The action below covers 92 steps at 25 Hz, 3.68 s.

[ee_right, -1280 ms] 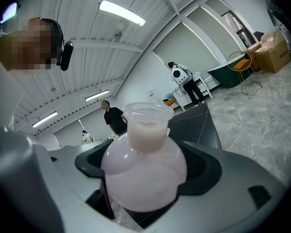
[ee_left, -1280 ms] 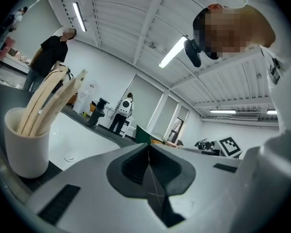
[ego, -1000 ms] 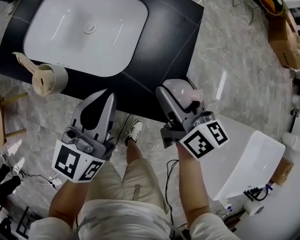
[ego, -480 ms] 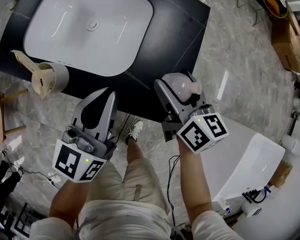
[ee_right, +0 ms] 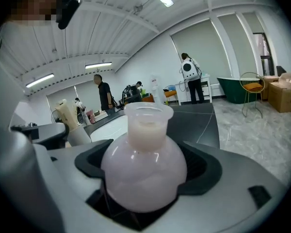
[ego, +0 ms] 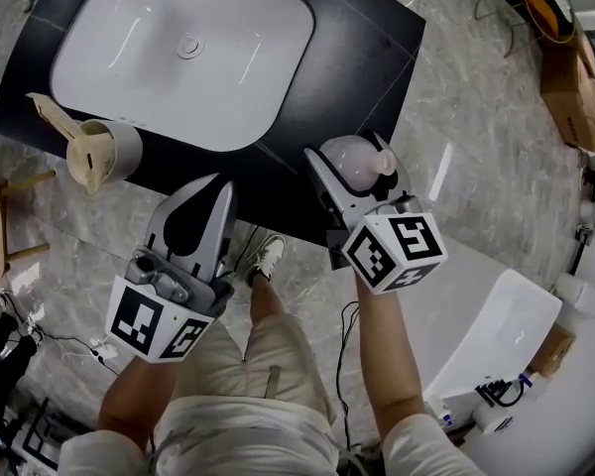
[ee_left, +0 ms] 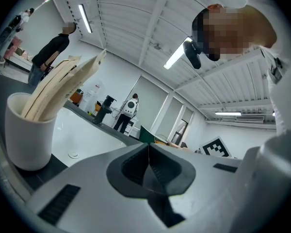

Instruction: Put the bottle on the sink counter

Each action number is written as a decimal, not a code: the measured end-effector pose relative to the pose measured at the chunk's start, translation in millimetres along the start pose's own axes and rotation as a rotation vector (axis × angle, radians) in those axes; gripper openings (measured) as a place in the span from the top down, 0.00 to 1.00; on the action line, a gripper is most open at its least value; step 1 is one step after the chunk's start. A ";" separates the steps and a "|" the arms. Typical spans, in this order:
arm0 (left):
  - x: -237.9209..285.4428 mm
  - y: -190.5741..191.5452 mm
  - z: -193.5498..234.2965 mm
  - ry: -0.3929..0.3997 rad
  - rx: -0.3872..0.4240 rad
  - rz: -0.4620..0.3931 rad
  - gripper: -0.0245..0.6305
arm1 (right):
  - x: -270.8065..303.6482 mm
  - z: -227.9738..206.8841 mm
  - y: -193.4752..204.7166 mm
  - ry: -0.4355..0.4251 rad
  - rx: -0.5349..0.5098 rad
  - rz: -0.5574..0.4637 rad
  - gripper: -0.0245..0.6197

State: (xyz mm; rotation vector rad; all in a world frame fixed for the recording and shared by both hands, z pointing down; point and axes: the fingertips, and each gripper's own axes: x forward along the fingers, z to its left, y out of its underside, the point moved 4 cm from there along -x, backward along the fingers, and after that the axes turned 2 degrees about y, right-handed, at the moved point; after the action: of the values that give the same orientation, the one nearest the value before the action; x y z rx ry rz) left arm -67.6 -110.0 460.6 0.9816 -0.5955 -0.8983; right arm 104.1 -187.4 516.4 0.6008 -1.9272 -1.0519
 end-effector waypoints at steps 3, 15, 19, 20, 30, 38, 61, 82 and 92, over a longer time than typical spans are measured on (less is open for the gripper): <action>-1.0 0.2 0.9 -0.002 -0.003 -0.002 0.94 | 4.8 -0.7 2.4 0.014 -0.027 0.021 0.32; -5.0 0.0 5.9 -0.011 -0.010 -0.006 0.94 | 18.1 2.5 10.9 0.060 -0.129 0.075 0.32; -7.6 0.6 8.8 -0.015 -0.013 -0.005 0.94 | 22.1 3.9 14.5 0.077 -0.155 0.090 0.32; -8.2 0.7 9.5 -0.016 -0.013 -0.005 0.94 | 22.9 4.5 15.5 0.079 -0.162 0.093 0.32; -10.8 0.1 11.5 -0.022 -0.018 -0.007 0.94 | 26.1 9.2 20.7 0.101 -0.248 0.120 0.32; -14.2 0.9 11.9 -0.023 -0.019 -0.009 0.94 | 29.0 12.6 26.1 0.116 -0.311 0.145 0.32; -36.3 -5.9 9.2 -0.022 -0.012 -0.024 0.94 | 36.8 15.9 35.1 0.129 -0.363 0.225 0.32; -53.4 -15.6 10.3 -0.009 -0.011 -0.022 0.94 | 24.3 16.5 34.5 0.155 -0.294 0.211 0.29; -56.8 -27.0 -0.7 0.024 0.000 -0.017 0.94 | -1.7 20.9 39.3 0.191 -0.240 0.216 0.29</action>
State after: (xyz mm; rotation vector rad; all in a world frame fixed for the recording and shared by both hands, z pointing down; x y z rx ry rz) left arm -106.3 -68.0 434.1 0.9972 -0.5674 -0.9005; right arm 86.6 -155.9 542.7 0.3366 -1.6304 -1.0285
